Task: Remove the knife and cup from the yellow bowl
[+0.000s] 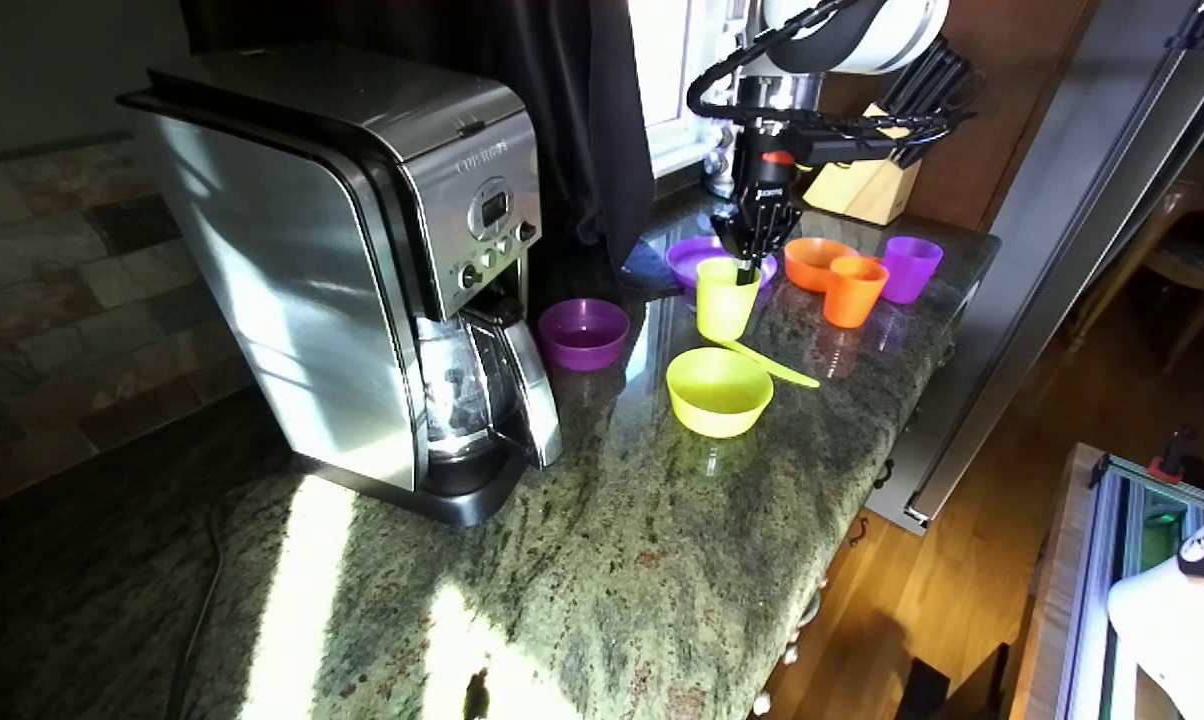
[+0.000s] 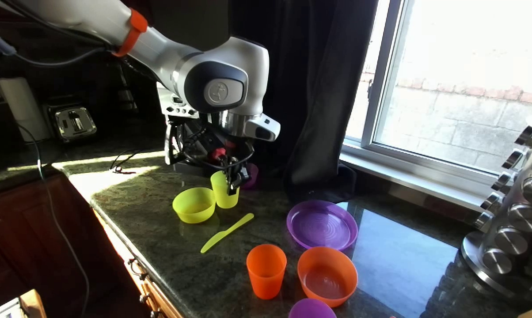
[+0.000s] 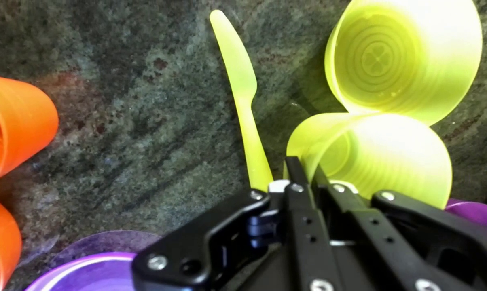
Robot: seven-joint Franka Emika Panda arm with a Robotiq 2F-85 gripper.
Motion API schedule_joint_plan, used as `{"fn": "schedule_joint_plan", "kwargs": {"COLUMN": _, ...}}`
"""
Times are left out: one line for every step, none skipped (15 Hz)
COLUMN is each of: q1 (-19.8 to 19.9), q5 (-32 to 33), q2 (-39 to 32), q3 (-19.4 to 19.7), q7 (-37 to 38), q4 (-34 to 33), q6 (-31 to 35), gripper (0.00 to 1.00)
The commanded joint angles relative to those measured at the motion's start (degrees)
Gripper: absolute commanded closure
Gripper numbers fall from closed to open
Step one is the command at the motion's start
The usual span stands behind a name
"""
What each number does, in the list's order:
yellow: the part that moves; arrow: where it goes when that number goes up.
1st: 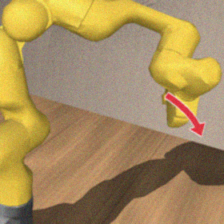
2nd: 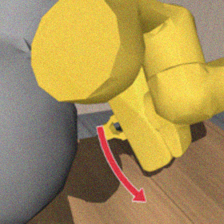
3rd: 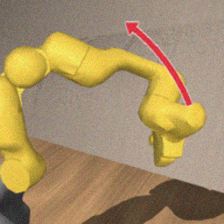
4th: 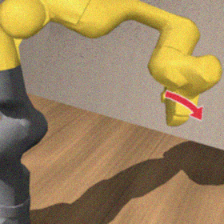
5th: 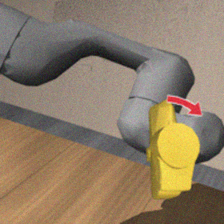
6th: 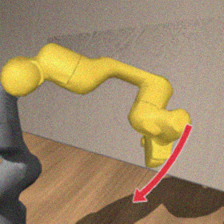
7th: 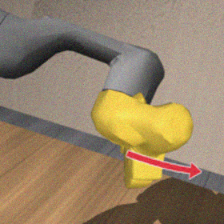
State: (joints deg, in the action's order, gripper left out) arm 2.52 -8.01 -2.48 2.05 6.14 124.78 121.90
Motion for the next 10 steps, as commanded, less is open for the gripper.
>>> {"fn": "schedule_joint_plan", "kwargs": {"q1": 0.02, "q5": -0.2, "q2": -2.56, "q3": 0.24, "q7": 1.37, "q4": -2.5, "q6": -1.81, "gripper": 0.99}}
{"fn": "schedule_joint_plan", "kwargs": {"q1": -0.06, "q5": -0.1, "q2": -2.95, "q3": 0.18, "q7": 1.4, "q4": -2.54, "q6": -1.28, "gripper": 0.99}}
{"fn": "schedule_joint_plan", "kwargs": {"q1": -0.15, "q5": 0.19, "q2": -3.44, "q3": 0.12, "q7": 1.57, "q4": -2.68, "q6": -0.82, "gripper": 0.99}}
{"fn": "schedule_joint_plan", "kwargs": {"q1": -0.16, "q5": 0.09, "q2": -3.97, "q3": 0.11, "q7": 1.51, "q4": -2.99, "q6": -0.88, "gripper": 0.99}}
{"fn": "schedule_joint_plan", "kwargs": {"q1": -0.2, "q5": 0.17, "q2": -4.41, "q3": 0.1, "q7": 1.58, "q4": -3.2, "q6": -0.87, "gripper": 0.99}}
{"fn": "schedule_joint_plan", "kwargs": {"q1": -0.25, "q5": 0.35, "q2": -4.84, "q3": 0.09, "q7": 1.6, "q4": -3.36, "q6": -0.7, "gripper": 0.99}}
{"fn": "schedule_joint_plan", "kwargs": {"q1": -0.3, "q5": 0.5, "q2": -5.27, "q3": 0.09, "q7": 1.61, "q4": -3.54, "q6": -0.66, "gripper": 0.99}}
{"fn": "schedule_joint_plan", "kwargs": {"q1": -0.35, "q5": 0.62, "q2": -5.59, "q3": 0.06, "q7": 1.39, "q4": -3.53, "q6": -0.31, "gripper": 0.99}}
{"fn": "schedule_joint_plan", "kwargs": {"q1": -0.39, "q5": 0.68, "q2": -5.91, "q3": 0.03, "q7": 1.31, "q4": -3.56, "q6": -0.13, "gripper": 0.99}}
{"fn": "schedule_joint_plan", "kwargs": {"q1": -0.45, "q5": 0.77, "q2": -6.27, "q3": 0.01, "q7": 1.31, "q4": -3.67, "q6": -0.02, "gripper": 0.99}}
